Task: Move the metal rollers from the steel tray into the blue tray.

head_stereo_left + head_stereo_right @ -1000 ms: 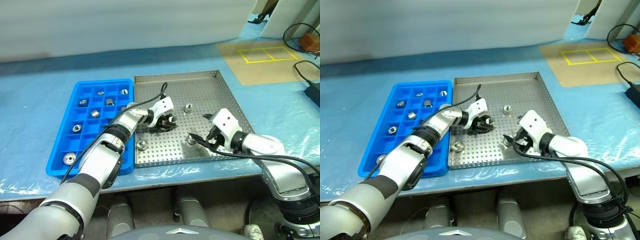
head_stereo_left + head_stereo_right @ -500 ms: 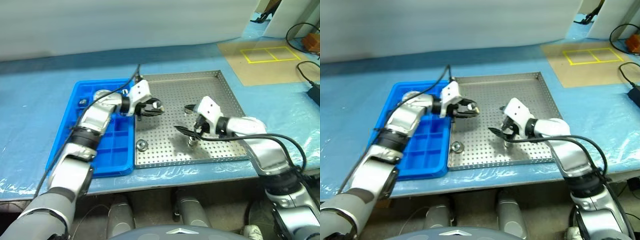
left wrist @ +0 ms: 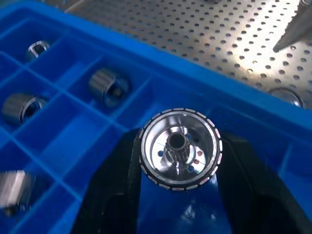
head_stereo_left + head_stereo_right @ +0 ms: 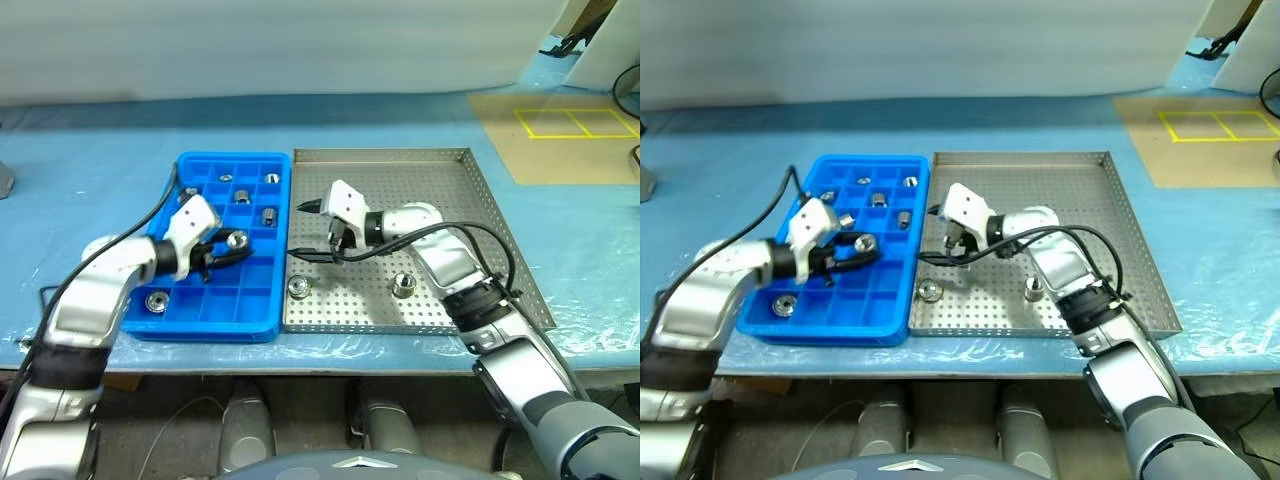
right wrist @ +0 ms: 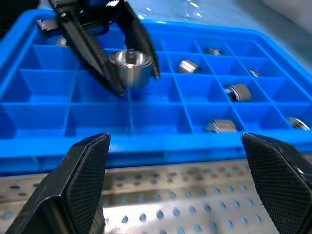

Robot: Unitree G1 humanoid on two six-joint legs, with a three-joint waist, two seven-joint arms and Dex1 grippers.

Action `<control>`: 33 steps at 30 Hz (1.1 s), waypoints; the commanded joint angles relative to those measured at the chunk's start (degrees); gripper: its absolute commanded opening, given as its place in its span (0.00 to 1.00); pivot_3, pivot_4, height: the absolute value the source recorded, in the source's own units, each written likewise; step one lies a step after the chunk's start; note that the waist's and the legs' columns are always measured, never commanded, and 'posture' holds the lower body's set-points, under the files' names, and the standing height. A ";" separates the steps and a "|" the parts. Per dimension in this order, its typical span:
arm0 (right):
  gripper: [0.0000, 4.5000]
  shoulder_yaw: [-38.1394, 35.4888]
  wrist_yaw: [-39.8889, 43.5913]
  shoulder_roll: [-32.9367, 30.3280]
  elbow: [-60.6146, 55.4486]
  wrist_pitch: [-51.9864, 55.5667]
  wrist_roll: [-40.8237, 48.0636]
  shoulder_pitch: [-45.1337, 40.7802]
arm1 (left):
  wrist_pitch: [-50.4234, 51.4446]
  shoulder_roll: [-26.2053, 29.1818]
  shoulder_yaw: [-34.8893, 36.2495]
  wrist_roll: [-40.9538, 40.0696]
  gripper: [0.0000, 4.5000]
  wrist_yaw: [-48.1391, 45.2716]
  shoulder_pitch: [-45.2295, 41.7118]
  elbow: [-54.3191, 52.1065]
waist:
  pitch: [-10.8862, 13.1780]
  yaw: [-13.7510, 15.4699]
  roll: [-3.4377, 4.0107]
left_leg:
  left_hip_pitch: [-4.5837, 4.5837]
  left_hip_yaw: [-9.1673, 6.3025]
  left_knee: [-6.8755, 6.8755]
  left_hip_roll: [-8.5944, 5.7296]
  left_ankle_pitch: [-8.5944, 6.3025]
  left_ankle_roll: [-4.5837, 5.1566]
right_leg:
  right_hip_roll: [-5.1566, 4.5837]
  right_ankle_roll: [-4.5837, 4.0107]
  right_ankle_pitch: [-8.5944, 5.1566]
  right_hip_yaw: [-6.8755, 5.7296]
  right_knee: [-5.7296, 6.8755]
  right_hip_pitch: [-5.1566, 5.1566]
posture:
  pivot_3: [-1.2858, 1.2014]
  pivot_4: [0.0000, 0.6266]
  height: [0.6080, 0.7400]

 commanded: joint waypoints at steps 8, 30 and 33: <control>1.00 1.12 4.27 6.08 6.38 -5.46 -0.74 -3.83 | 5.57 2.20 9.89 -2.47 0.40 11.06 9.61 -10.64 | 0.01 2.47 0.00 | -0.01 -0.16 -0.10 0.00 0.02 -0.04 | -0.01 0.36 -0.22 -0.12 0.02 0.02 | 0.63 0.24 1.00; 1.00 0.17 4.81 5.66 7.92 -6.67 -3.04 -3.69 | 3.96 0.51 4.28 -1.38 0.40 16.41 9.54 -3.79 | 0.00 3.26 -0.01 | 0.03 -0.17 -0.29 -0.01 0.08 -0.13 | 0.01 0.30 -0.25 -0.12 0.01 -0.03 | 0.61 0.24 1.00; 1.00 0.16 4.40 5.63 8.05 -6.88 -3.32 -3.57 | 3.44 -0.22 2.76 -0.71 0.40 17.02 8.48 -2.78 | 0.00 3.30 -0.01 | 0.03 -0.17 -0.29 -0.01 0.08 -0.13 | 0.01 0.21 -0.20 -0.12 0.00 -0.03 | 0.61 0.24 1.00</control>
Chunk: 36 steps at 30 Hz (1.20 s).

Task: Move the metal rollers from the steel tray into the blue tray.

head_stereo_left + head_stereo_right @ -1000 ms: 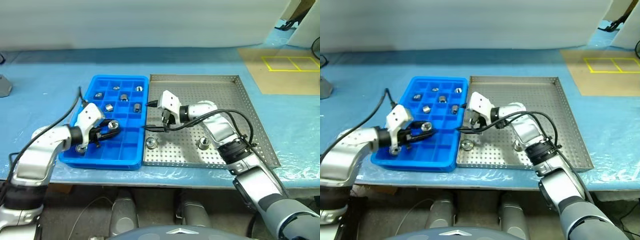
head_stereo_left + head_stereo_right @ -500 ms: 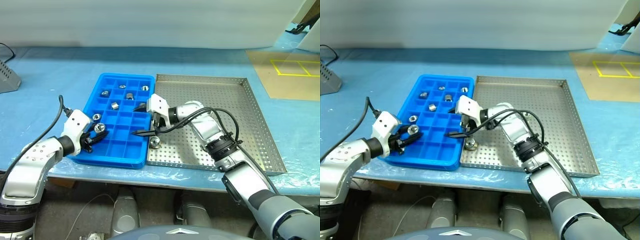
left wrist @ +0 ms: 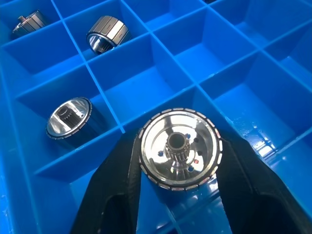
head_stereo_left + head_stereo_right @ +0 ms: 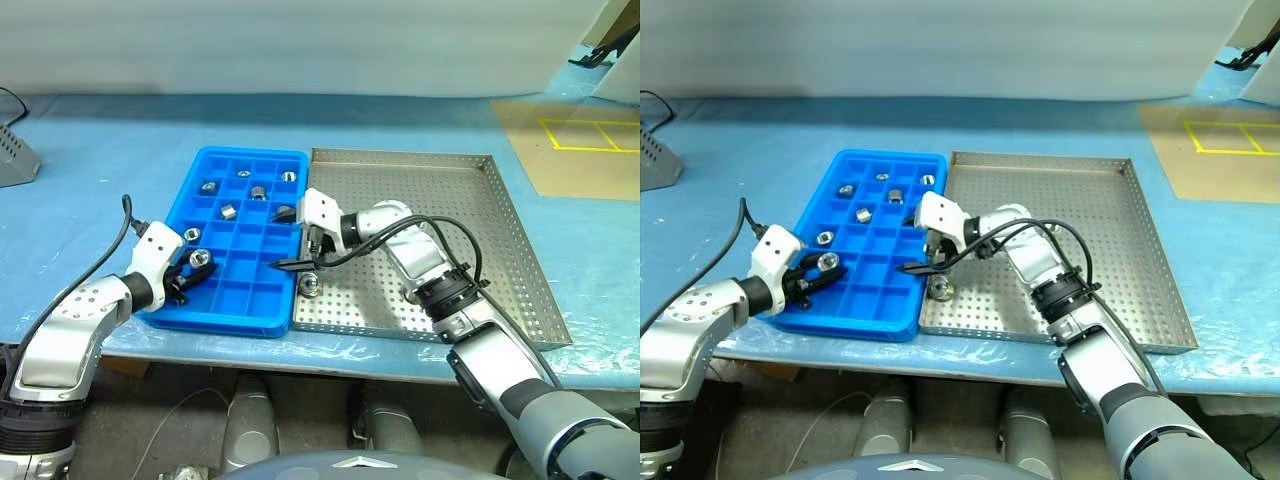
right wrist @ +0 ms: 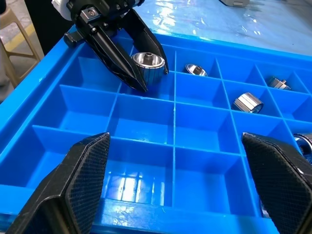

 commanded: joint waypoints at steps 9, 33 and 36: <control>1.00 -1.62 -1.40 -0.42 -0.88 -1.07 0.10 0.43 | -1.39 0.26 -3.16 0.55 0.76 0.12 -3.52 2.21 | -0.04 0.25 0.05 | 0.05 -0.01 -0.06 -0.01 0.02 -0.03 | -0.02 0.11 -0.07 -0.01 0.04 0.06 | 0.60 0.24 1.00; 1.00 -3.78 -0.24 -13.39 -18.78 10.43 1.62 12.09 | -8.89 3.16 -14.45 -6.42 0.76 -22.78 -18.32 9.01 | -0.03 -4.35 0.02 | 0.18 0.06 -0.07 0.02 0.20 -0.29 | 0.14 -0.04 0.02 0.13 0.06 0.01 | 0.48 0.24 1.00; 1.00 -2.42 0.55 -13.26 -18.59 10.10 1.31 12.46 | -12.70 4.06 -15.83 -4.39 0.76 -25.93 -18.64 12.43 | -0.04 -4.83 0.02 | 0.19 0.06 -0.07 0.02 0.20 -0.29 | 0.14 -0.06 0.03 0.13 0.08 0.03 | 0.48 0.24 1.00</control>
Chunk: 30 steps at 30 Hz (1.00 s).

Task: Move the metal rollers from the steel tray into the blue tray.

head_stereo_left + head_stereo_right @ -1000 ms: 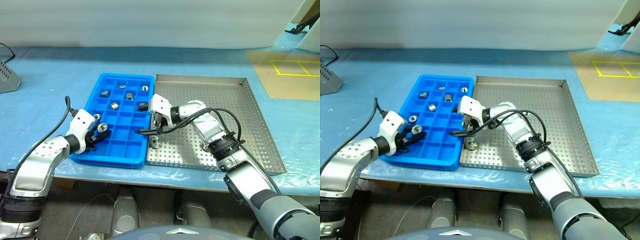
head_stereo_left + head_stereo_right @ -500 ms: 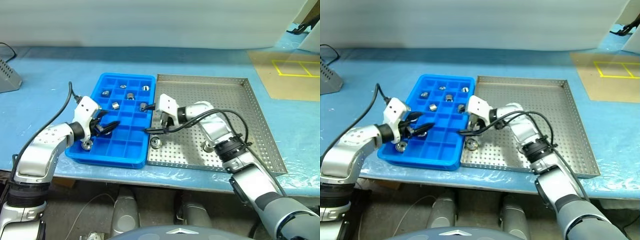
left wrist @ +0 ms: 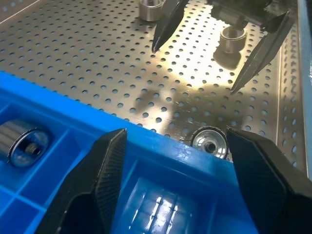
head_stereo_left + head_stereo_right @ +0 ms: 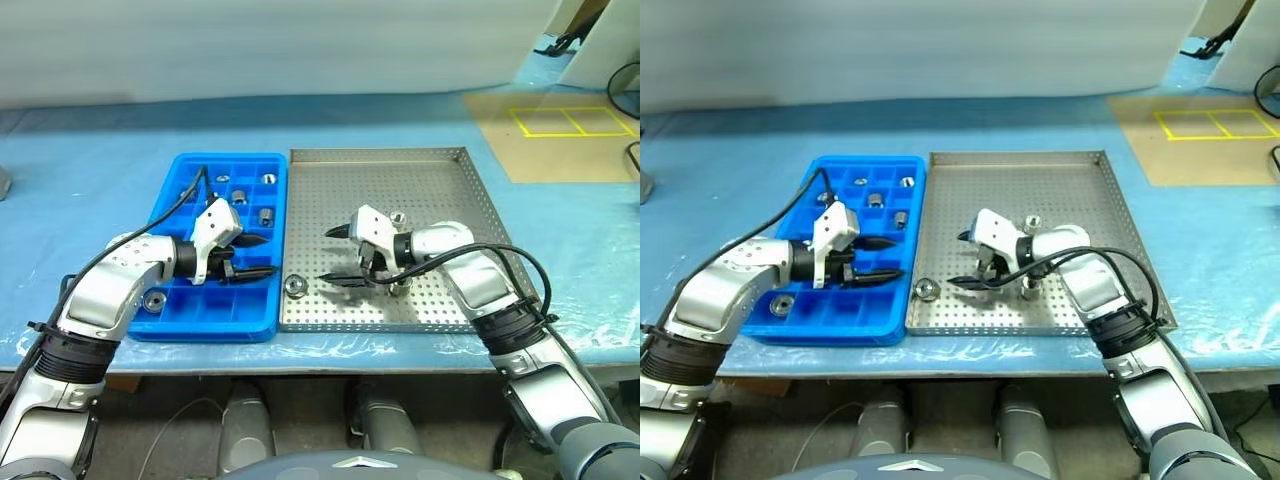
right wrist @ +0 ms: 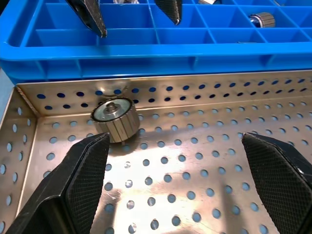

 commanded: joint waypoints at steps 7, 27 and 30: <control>1.00 3.35 2.71 0.69 0.08 -0.23 -0.14 0.79 | -5.30 3.56 -4.15 3.02 0.76 -9.56 -0.20 3.11 | 0.00 -0.03 0.00 | 0.00 0.01 -0.01 0.00 -0.02 0.03 | -0.01 -0.20 0.11 0.00 -0.05 0.03 | 0.48 0.24 1.00; 1.00 5.67 3.07 9.72 14.77 -3.33 -2.72 -4.71 | -2.81 1.65 -2.10 2.26 0.76 -4.50 0.54 1.99 | -0.01 0.23 0.00 | 0.16 0.02 0.00 0.00 -0.01 0.02 | -0.04 -0.24 0.13 -0.03 0.02 0.20 | 0.50 0.24 1.00; 1.00 5.96 3.23 9.99 14.55 -3.22 -2.98 -4.70 | -2.78 1.69 -2.04 2.32 0.76 -3.88 0.65 1.98 | -0.01 0.19 0.00 | 0.17 0.01 0.00 0.00 -0.01 0.02 | -0.04 -0.24 0.13 -0.02 0.03 0.20 | 0.50 0.24 1.00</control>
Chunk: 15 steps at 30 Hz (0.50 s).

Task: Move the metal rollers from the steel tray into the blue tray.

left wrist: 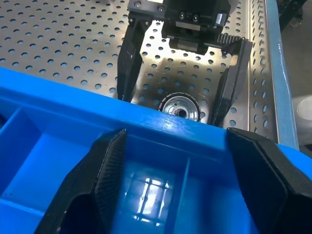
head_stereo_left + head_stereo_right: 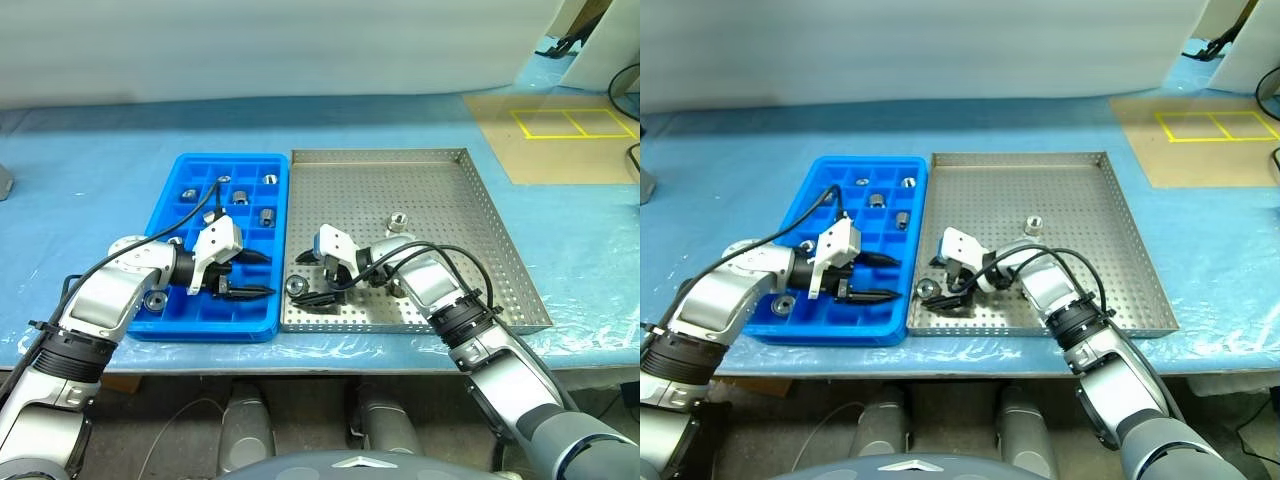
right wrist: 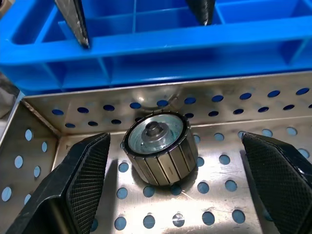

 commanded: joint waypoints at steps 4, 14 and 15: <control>0.91 0.43 0.62 0.37 -0.79 -1.27 -0.54 -0.32 | 0.32 0.25 1.08 0.50 0.76 1.69 0.69 -0.80 | 0.00 0.01 0.00 | 0.02 -0.01 0.00 0.00 0.00 0.00 | 0.00 0.00 0.00 0.00 0.02 0.01 | 0.50 0.24 1.00; 0.35 -0.42 -0.95 -0.19 -0.38 -2.65 -1.83 -0.35 | 0.32 0.27 1.11 0.22 0.76 2.14 0.51 -0.37 | 0.00 -0.03 0.00 | 0.04 -0.01 0.00 0.00 0.00 -0.01 | 0.00 0.00 0.00 0.00 0.02 0.03 | 0.50 0.24 1.00; 0.35 -0.42 -0.60 -0.47 -0.24 -3.00 -1.77 -0.33 | 0.53 0.13 1.31 -0.19 0.76 2.08 0.45 -0.50 | 0.00 -0.05 0.00 | 0.04 -0.01 0.00 0.00 0.00 -0.01 | 0.00 0.00 0.00 0.00 0.02 0.03 | 0.50 0.24 1.00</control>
